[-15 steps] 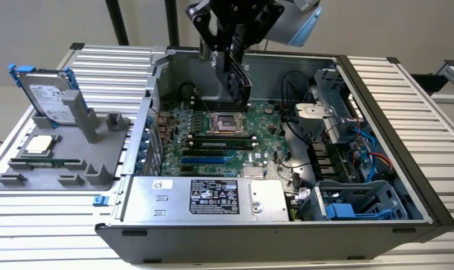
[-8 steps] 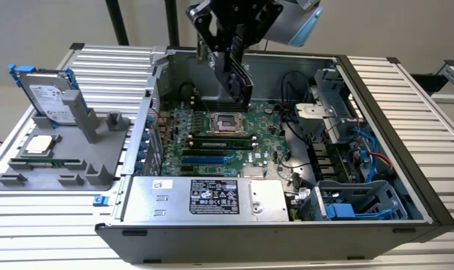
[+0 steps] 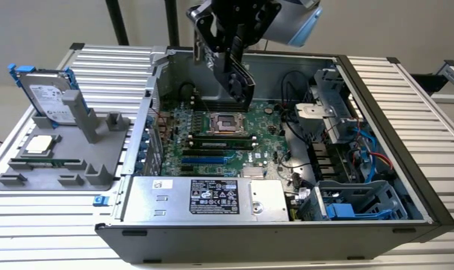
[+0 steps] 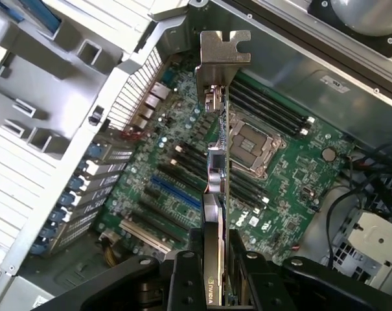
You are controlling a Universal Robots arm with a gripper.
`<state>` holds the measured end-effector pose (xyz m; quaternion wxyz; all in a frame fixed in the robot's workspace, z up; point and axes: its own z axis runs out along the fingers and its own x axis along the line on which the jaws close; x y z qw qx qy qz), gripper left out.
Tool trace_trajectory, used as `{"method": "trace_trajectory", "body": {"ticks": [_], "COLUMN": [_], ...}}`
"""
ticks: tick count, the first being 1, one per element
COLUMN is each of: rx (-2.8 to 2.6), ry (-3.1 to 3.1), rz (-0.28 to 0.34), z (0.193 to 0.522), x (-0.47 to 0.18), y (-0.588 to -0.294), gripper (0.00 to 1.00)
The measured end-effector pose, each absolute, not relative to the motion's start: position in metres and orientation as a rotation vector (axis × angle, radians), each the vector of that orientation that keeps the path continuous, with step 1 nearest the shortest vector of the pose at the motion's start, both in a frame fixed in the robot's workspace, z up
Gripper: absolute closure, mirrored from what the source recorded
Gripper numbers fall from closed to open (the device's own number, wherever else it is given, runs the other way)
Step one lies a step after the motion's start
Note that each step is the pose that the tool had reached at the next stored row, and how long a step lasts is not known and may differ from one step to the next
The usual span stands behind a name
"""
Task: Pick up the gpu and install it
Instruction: 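Insert the gpu into the slot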
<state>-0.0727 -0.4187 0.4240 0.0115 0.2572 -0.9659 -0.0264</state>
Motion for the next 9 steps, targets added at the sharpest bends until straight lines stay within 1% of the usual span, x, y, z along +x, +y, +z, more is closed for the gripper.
{"method": "trace_trajectory", "body": {"ticks": [9], "rx": [0.907], "ry": [-2.981], "rz": [-0.081], "z": [0.4241], "x": [-0.0727], "y": [-0.4187], "gripper": [1.0]}}
